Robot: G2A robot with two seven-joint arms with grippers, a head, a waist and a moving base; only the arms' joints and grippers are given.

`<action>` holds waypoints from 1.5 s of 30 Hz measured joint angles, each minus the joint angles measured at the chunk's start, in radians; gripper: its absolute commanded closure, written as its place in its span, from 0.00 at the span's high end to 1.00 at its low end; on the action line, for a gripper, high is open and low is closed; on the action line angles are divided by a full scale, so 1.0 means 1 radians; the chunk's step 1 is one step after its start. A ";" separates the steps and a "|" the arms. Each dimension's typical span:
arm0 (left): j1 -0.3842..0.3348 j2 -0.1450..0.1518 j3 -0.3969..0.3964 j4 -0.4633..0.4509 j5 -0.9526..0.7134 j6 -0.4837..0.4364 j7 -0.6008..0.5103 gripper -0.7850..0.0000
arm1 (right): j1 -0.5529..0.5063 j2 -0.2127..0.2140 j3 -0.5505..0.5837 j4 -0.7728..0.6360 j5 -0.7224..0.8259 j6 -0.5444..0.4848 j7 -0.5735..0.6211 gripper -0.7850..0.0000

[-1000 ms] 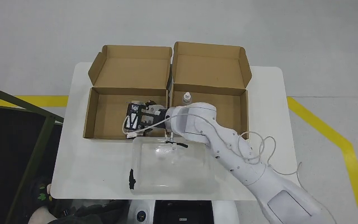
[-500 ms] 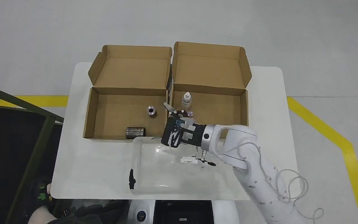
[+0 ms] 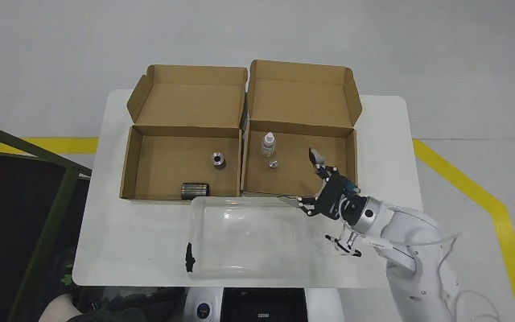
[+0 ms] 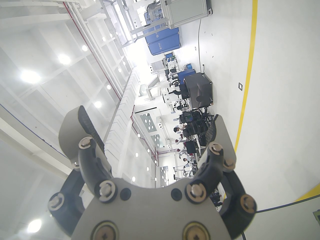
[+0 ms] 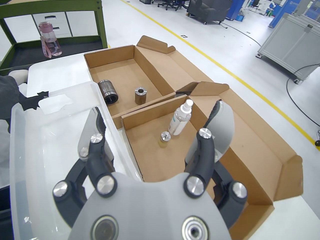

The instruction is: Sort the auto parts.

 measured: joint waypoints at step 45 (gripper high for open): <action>0.000 0.000 0.000 0.000 0.000 0.000 0.000 1.00 | -0.303 0.033 0.292 0.039 -0.028 0.253 -0.413 1.00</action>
